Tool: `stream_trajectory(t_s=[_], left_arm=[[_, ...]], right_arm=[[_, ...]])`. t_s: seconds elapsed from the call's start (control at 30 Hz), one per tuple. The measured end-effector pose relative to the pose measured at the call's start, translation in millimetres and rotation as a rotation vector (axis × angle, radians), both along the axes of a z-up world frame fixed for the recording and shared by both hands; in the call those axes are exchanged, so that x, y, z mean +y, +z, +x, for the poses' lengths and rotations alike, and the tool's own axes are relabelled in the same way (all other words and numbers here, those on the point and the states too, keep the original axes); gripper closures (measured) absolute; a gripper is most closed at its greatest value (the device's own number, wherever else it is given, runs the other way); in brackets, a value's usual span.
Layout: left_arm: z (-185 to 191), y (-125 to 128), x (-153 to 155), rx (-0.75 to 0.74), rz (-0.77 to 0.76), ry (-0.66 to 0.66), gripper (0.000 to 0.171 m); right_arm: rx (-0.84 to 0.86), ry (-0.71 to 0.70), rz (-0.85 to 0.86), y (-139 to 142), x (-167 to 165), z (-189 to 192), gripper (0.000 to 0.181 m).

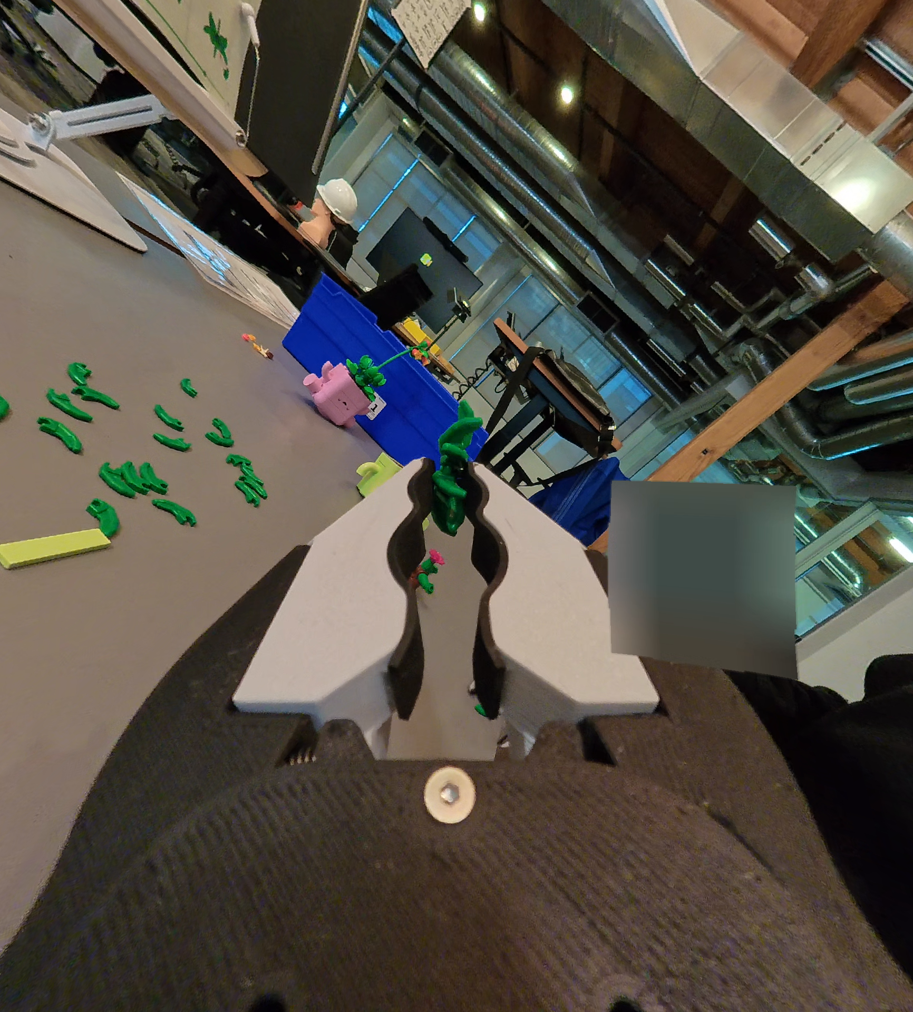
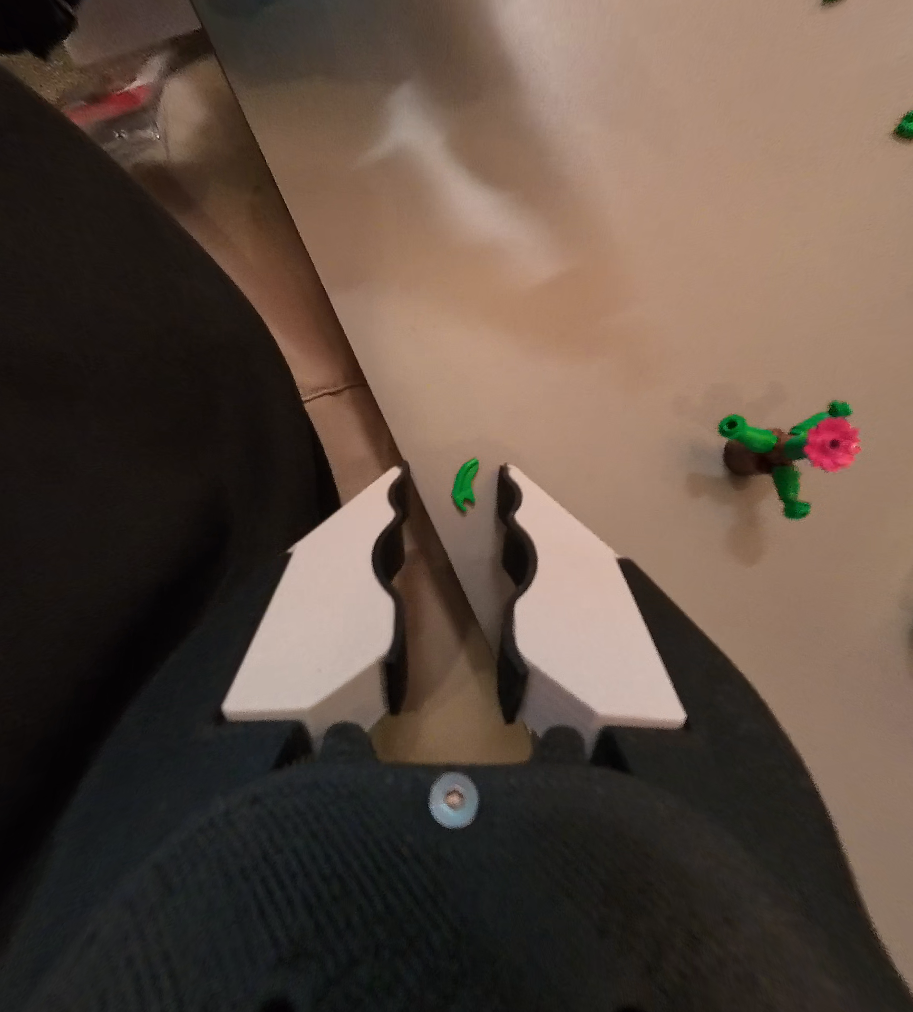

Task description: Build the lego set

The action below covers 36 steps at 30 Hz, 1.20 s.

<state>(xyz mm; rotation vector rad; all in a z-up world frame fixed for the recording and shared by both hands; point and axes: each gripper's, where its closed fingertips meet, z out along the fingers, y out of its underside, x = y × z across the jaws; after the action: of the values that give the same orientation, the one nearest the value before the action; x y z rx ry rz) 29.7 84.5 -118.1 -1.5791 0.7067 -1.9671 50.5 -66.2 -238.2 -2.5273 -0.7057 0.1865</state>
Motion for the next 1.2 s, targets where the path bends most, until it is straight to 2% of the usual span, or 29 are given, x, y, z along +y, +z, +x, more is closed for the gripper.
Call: stream_trajectory(t_s=[0.17,0.27,0.4,0.57,0.7,0.8,0.9,1.03,1.2], left_arm=[[-0.7,1.1,-0.4,-0.002,0.002,-0.001,0.163],[-1.4,0.8,0.9,-0.005,-0.008,0.000,0.163],[-1.5,0.6,1.3,-0.008,-0.019,-0.003,0.163],[-0.7,0.2,0.9,-0.009,-0.025,-0.006,0.163],[-1.3,-0.2,1.8,-0.009,-0.028,-0.004,0.163],[-2.0,0.4,1.9,-0.013,-0.028,-0.004,0.163],[-1.6,1.0,-0.3,-0.016,-0.032,-0.012,0.163],[0.4,-0.3,-4.8,-0.010,-0.032,-0.023,0.163],[0.8,0.3,-8.8,-0.004,-0.018,-0.025,0.163]], right_arm=[[0.057,0.044,-0.079,0.7,-7.8,-13.6,0.159],[0.034,0.068,-0.114,0.9,-18.0,-12.8,0.160],[0.034,0.061,-0.086,9.2,-23.4,-8.9,0.161],[-0.030,0.013,0.077,21.7,-13.6,0.0,0.150],[-0.135,0.049,0.163,19.7,-18.5,5.7,0.158],[-0.100,0.018,0.139,20.0,-26.9,13.0,0.158],[0.010,-0.034,0.107,20.6,-38.9,10.7,0.160],[0.081,-0.117,0.045,0.8,-50.6,1.3,0.168],[0.176,-0.277,-0.084,-37.5,-58.7,-8.7,0.168]])
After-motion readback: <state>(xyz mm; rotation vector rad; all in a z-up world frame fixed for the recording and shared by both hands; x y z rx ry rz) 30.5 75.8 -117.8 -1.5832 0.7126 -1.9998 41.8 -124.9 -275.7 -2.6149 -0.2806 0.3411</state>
